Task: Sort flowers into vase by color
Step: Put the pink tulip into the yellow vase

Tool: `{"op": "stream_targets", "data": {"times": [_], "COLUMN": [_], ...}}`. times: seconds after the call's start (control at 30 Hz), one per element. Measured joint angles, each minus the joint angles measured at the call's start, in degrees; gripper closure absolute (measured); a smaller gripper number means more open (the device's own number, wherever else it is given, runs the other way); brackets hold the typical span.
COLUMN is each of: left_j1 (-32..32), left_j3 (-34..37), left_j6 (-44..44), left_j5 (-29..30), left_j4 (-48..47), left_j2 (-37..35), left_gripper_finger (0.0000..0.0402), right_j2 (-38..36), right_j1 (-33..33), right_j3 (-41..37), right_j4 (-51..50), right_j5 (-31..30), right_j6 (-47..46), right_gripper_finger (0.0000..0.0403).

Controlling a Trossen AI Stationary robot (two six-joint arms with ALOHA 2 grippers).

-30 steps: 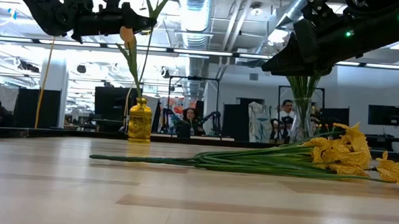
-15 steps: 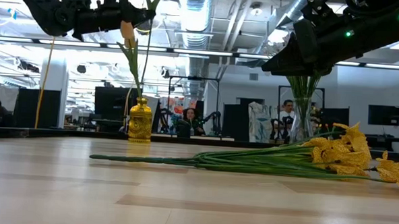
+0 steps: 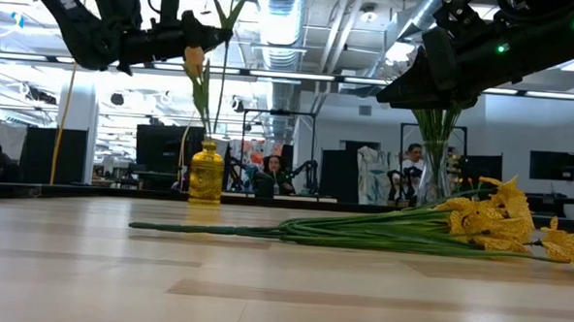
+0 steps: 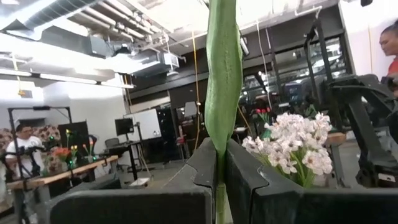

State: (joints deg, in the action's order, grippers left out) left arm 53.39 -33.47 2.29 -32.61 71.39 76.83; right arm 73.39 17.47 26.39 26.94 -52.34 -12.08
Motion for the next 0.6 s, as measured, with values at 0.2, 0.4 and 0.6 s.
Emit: {"op": "stream_targets", "data": {"times": [0.2,0.4,0.6], "left_j1": [0.06,0.06,0.06], "left_j3": [0.0,0.0,0.0], "left_j6": [-0.35,-0.94,3.39], "left_j5": [-0.41,-0.43,-0.52], "left_j4": [0.67,0.56,7.29], "left_j2": [0.93,0.93,0.93], "left_gripper_finger": [0.04,0.04,0.04], "right_j2": [0.01,0.02,0.02], "right_j1": [0.0,0.0,0.0], "right_j3": [-0.01,-0.01,-0.02], "right_j4": [-0.01,-0.02,0.0], "right_j5": [0.0,0.0,0.0], "right_j6": [0.0,0.0,0.0], "right_gripper_finger": [0.0137,0.0137,0.0137]}}
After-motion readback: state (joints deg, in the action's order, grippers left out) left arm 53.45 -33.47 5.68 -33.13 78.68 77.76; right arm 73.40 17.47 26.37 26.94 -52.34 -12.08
